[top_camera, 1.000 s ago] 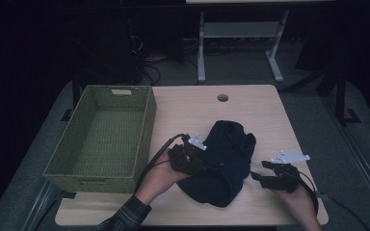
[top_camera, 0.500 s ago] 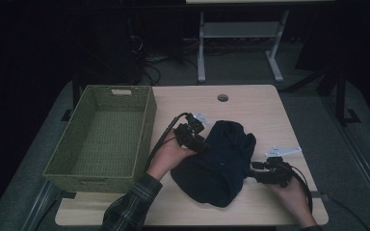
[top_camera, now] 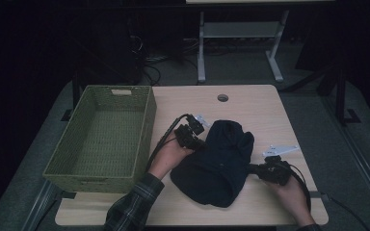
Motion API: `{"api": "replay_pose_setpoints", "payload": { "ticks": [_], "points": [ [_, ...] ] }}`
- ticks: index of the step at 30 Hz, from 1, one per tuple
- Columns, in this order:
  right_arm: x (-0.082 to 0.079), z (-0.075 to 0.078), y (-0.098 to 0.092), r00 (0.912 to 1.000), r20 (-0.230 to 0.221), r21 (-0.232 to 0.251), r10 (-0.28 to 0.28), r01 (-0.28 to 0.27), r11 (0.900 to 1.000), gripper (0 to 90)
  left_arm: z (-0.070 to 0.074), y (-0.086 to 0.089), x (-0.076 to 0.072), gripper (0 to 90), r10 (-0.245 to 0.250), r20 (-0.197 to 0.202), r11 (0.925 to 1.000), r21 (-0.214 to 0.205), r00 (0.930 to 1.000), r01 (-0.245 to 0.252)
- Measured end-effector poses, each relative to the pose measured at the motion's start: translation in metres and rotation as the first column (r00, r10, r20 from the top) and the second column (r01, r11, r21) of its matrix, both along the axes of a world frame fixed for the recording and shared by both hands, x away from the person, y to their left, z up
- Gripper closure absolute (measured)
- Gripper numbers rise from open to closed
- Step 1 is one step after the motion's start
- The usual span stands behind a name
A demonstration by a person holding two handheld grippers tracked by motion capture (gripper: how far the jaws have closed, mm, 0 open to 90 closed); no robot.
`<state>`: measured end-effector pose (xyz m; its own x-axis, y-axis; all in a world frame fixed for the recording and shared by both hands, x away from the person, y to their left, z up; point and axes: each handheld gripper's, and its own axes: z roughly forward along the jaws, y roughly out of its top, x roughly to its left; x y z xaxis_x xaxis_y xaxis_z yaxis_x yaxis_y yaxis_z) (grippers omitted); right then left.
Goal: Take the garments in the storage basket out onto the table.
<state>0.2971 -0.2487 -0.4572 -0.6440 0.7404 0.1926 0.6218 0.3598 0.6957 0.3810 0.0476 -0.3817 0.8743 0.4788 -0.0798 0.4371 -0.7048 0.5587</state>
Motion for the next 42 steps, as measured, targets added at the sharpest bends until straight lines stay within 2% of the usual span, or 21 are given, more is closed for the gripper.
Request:
{"api": "replay_pose_setpoints", "payload": {
  "ticks": [3,7,11,12,13,15,16,18,23,24,26,28,32,34,36,38,40,42],
  "points": [
    [0.0,0.016,-0.006,0.9982,0.057,-0.017,-0.02,0.021,0.9996,85.7,0.006,0.007,-0.004,86.9,0.001,0.011,1.0,-0.008,0.9999,-0.001],
    [0.002,0.038,-0.014,0.9927,0.115,-0.005,-0.038,0.038,0.9993,86.2,0.012,0.016,-0.011,86.9,0.017,0.012,0.9989,-0.043,0.9998,-0.017],
    [0.006,0.051,-0.013,0.9889,0.144,-0.006,-0.037,0.038,0.9993,86.3,0.013,0.025,-0.017,87.0,0.008,0.001,0.9989,-0.046,1.0,-0.008],
    [0.007,0.055,-0.012,0.9879,0.151,-0.01,-0.035,0.037,0.9993,86.3,0.012,0.025,-0.019,87.0,0.023,-0.002,0.9983,-0.053,0.9997,-0.023],
    [0.008,0.058,-0.01,0.9867,0.16,-0.013,-0.029,0.031,0.9994,86.3,0.012,0.027,-0.02,86.9,0.018,-0.005,0.9992,-0.036,0.9998,-0.018],
    [0.012,0.062,-0.004,0.9845,0.174,-0.025,-0.021,0.026,0.9994,86.2,0.01,0.031,-0.023,86.9,0.036,-0.012,0.9988,-0.033,0.9993,-0.036],
    [0.015,0.062,-0.001,0.9833,0.182,-0.045,-0.011,0.019,0.9988,86.1,0.009,0.032,-0.024,86.9,0.042,-0.012,0.9988,-0.027,0.9991,-0.042],
    [0.022,0.06,0.005,0.9853,0.171,-0.049,0.002,0.006,0.9988,86.1,0.002,0.035,-0.026,86.8,0.05,-0.016,0.9987,0.01,0.9986,-0.05],
    [0.039,0.043,0.021,0.9915,0.127,-0.055,0.03,-0.023,0.9982,85.8,-0.016,0.04,-0.027,85.6,0.09,-0.041,0.9941,0.063,0.9951,-0.088],
    [0.042,0.04,0.024,0.9923,0.119,-0.055,0.033,-0.027,0.9981,85.0,-0.019,0.04,-0.026,83.6,0.1,-0.036,0.9917,0.085,0.9943,-0.097],
    [0.047,0.035,0.028,0.9931,0.112,-0.048,0.036,-0.03,0.9984,79.1,-0.022,0.04,-0.025,73.8,0.119,-0.019,0.9884,0.098,0.9927,-0.117],
    [0.049,0.033,0.031,0.9932,0.114,-0.042,0.023,-0.019,0.9989,65.1,-0.019,0.042,-0.025,66.5,0.136,0.005,0.9868,0.088,0.9907,-0.136],
    [0.042,0.041,0.026,0.9902,0.139,-0.002,0.015,-0.015,0.9999,61.3,-0.005,0.047,-0.029,65.8,0.15,0.049,0.9877,0.039,0.9876,-0.151],
    [0.037,0.046,0.024,0.9895,0.144,0.033,0.012,-0.017,0.9993,65.4,-0.001,0.047,-0.031,71.1,0.14,0.062,0.9898,0.016,0.9882,-0.141],
    [0.031,0.048,0.023,0.9886,0.147,0.051,0.032,-0.04,0.9979,75.8,-0.003,0.043,-0.034,78.3,0.121,0.066,0.9926,0.0,0.9904,-0.122],
    [0.024,0.044,0.025,0.9856,0.157,0.049,0.062,-0.071,0.9963,84.9,-0.009,0.038,-0.035,82.7,0.099,0.057,0.9949,0.015,0.9935,-0.1],
    [0.021,0.034,0.03,0.9871,0.132,0.024,0.09,-0.094,0.9953,89.6,-0.019,0.032,-0.034,86.7,0.085,0.047,0.9957,0.033,0.9953,-0.087],
    [0.021,0.022,0.033,0.9898,0.096,0.021,0.106,-0.108,0.9939,89.8,-0.033,0.027,-0.032,88.8,0.082,0.035,0.995,0.054,0.996,-0.084]
  ]
}}
